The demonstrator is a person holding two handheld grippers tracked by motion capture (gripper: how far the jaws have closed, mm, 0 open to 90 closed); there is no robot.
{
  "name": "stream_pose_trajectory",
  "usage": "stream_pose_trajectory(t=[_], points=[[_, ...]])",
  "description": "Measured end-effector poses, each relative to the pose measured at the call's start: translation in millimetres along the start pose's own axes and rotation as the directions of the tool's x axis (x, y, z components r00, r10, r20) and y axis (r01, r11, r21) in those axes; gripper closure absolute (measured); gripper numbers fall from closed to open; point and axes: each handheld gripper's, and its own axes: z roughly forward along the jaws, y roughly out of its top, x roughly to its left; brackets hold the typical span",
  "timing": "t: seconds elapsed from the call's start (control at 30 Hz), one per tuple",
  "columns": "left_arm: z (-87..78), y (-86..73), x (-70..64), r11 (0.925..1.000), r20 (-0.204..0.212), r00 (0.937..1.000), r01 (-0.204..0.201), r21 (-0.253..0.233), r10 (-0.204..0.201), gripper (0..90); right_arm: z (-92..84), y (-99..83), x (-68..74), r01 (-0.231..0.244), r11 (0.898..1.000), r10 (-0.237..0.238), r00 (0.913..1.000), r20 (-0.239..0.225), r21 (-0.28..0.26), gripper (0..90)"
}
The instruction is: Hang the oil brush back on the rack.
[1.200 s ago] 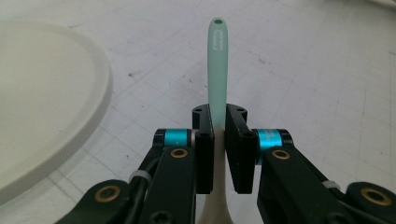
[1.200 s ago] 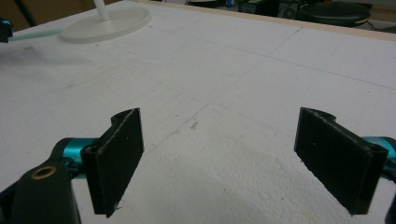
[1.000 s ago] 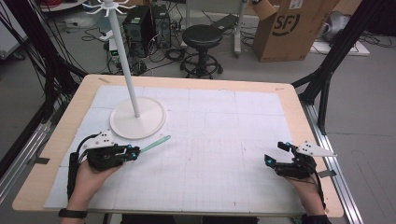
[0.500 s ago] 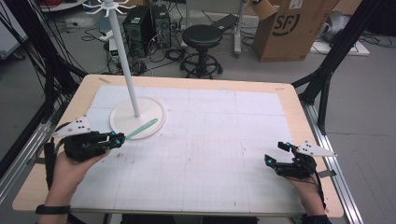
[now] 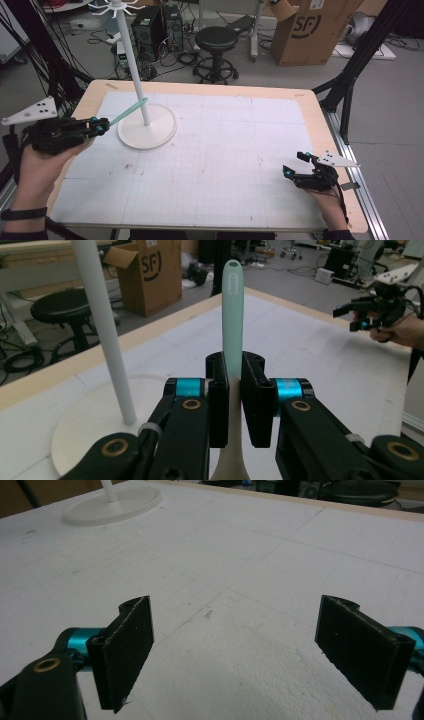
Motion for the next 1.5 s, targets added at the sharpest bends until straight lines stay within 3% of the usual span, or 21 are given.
stream_pose_trajectory(t=[0.5, 0.87, 1.5], points=[[-21.7, 52.2, 9.6, 0.9977, -0.071, 0.9973, 0.014, -0.067, -0.019, 82.3, -0.5, 0.0, -1.5, -0.004, 1.000, 0.004, 1.0000, 0.001, -0.003, 15.0], [-36.6, 80.7, 8.8, 0.9956, -0.105, 0.9944, -0.010, -0.093, 0.000, 82.3, -1.3, 0.1, -2.4, -0.007, 1.000, 0.007, 1.0000, -0.004, -0.003, 15.0], [-62.6, 111.5, 27.5, 0.9929, -0.156, 0.9877, -0.009, -0.119, -0.010, 82.2, -1.7, -1.3, -2.3, -0.012, 1.000, 0.012, 0.9999, -0.003, 0.005, 15.0]])
